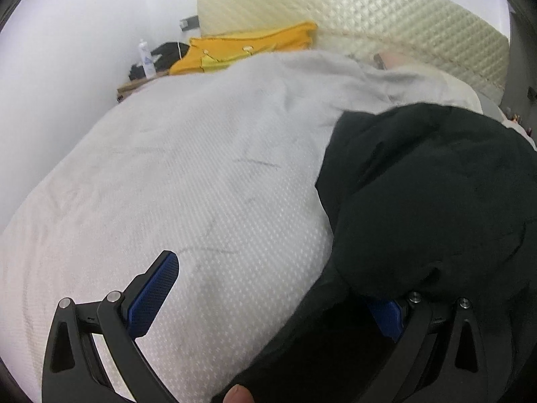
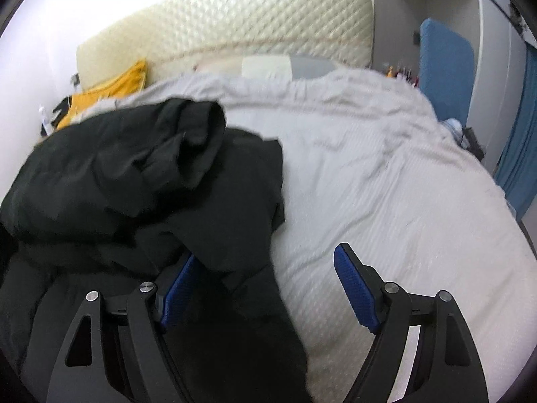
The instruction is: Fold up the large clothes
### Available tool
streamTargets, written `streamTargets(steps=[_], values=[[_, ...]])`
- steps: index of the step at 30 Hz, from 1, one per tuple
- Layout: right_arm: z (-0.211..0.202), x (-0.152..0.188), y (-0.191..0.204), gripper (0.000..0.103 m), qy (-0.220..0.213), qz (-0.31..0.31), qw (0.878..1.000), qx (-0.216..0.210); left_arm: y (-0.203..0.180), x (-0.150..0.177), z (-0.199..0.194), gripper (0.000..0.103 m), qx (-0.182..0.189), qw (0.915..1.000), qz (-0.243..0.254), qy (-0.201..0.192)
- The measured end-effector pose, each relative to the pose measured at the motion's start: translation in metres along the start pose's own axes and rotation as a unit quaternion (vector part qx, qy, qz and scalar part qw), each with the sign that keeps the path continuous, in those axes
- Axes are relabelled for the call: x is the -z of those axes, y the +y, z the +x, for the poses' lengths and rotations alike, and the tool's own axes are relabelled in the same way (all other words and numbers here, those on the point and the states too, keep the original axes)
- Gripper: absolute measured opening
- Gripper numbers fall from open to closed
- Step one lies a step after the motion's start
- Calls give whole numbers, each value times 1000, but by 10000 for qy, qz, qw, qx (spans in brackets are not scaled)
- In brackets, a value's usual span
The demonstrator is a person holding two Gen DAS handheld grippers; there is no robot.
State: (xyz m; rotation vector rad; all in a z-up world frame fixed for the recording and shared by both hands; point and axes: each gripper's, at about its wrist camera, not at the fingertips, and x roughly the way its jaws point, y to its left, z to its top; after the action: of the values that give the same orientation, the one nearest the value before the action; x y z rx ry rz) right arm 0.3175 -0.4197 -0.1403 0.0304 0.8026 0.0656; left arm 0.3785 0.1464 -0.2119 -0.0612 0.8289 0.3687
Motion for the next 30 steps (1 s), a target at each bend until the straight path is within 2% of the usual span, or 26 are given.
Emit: streamTargets(steps=[3, 7, 11, 16, 19, 22, 27, 30], values=[[0, -4, -4, 79, -137, 54, 9999, 68, 4, -3, 2, 103, -86, 9999, -93, -86], [9, -5, -15, 81, -119, 283, 9995, 84, 14, -3, 14, 103, -193, 9994, -301, 30], [22, -2, -26, 89, 21, 493, 9987, 88, 22, 0, 23, 103, -53, 9987, -449, 237], [13, 1, -25, 89, 129, 763, 9970, -84, 22, -1, 4, 102, 168, 9985, -453, 259], [-7, 3, -15, 89, 93, 664, 9975, -218, 24, -2, -26, 102, 376, 9977, -532, 184], [-40, 1, -1, 89, -99, 521, 9982, -288, 23, -7, -64, 102, 620, 9962, -605, -86], [-109, -15, 25, 89, -490, 324, 9974, -425, 17, -22, -135, 102, 879, 9940, -446, -478], [-156, -28, 37, 90, -841, 212, 9953, -437, 21, -32, -190, 102, 1142, 9896, -410, -769]])
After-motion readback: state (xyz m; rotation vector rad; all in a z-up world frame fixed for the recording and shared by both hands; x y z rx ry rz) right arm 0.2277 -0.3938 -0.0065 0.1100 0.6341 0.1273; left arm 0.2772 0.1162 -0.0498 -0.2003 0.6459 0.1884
